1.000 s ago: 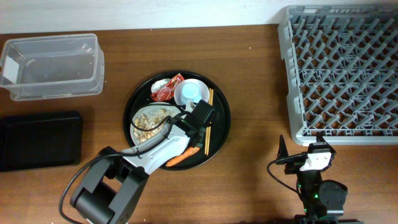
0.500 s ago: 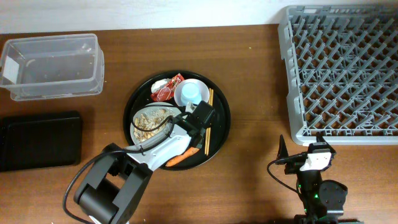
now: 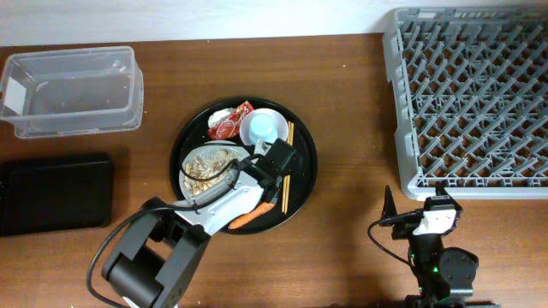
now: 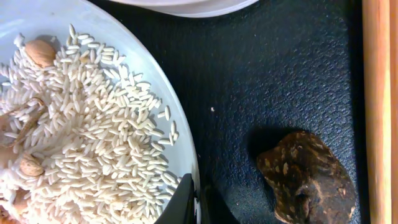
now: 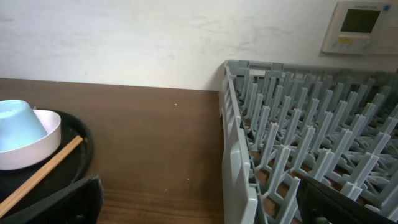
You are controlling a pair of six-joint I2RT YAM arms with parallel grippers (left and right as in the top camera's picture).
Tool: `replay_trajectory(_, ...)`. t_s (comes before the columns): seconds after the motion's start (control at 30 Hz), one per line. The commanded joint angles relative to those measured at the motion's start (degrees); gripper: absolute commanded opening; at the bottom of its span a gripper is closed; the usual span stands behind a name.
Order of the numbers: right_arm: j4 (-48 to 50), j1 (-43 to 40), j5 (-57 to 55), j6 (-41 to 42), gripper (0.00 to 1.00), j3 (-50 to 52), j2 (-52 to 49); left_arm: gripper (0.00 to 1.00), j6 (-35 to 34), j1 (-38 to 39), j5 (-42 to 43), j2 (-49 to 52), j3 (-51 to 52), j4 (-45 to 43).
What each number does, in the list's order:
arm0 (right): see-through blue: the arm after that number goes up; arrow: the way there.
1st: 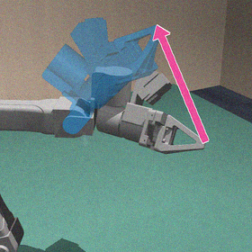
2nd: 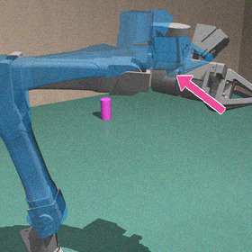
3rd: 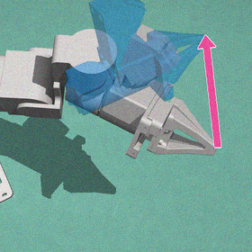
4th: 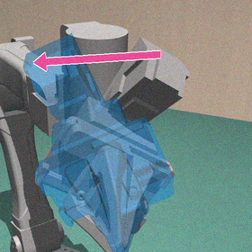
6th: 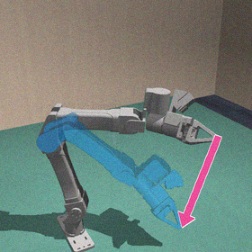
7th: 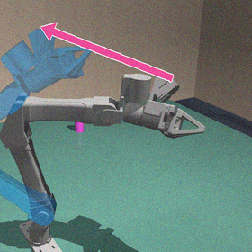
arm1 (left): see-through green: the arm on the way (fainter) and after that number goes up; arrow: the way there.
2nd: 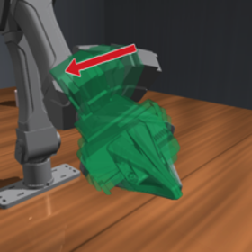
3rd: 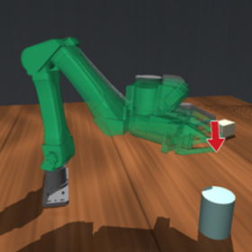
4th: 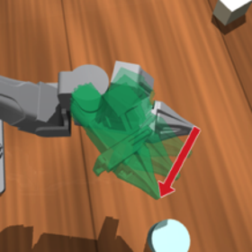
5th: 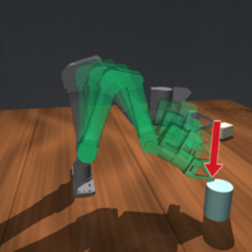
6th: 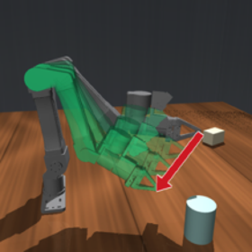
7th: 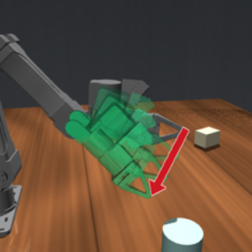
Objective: Sort waste into correct bins and load items into the dishwasher rack
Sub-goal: 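Grasp the white plate's rim with the left gripper and lift it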
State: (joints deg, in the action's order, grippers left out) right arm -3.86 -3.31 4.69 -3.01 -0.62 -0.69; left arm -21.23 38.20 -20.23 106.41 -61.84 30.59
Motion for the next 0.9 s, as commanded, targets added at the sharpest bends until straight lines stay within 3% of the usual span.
replay_trajectory(0.0,-0.3,0.3,-0.5,0.3,0.99,0.3,0.5,0.01,-0.6,-0.1,-0.6,0.9,-0.7,0.5)
replay_trajectory(0.87,-0.3,0.3,-0.4,0.3,0.98,0.3,0.5,0.01,0.7,-0.1,-9.6,-3.2,-4.9,9.2)
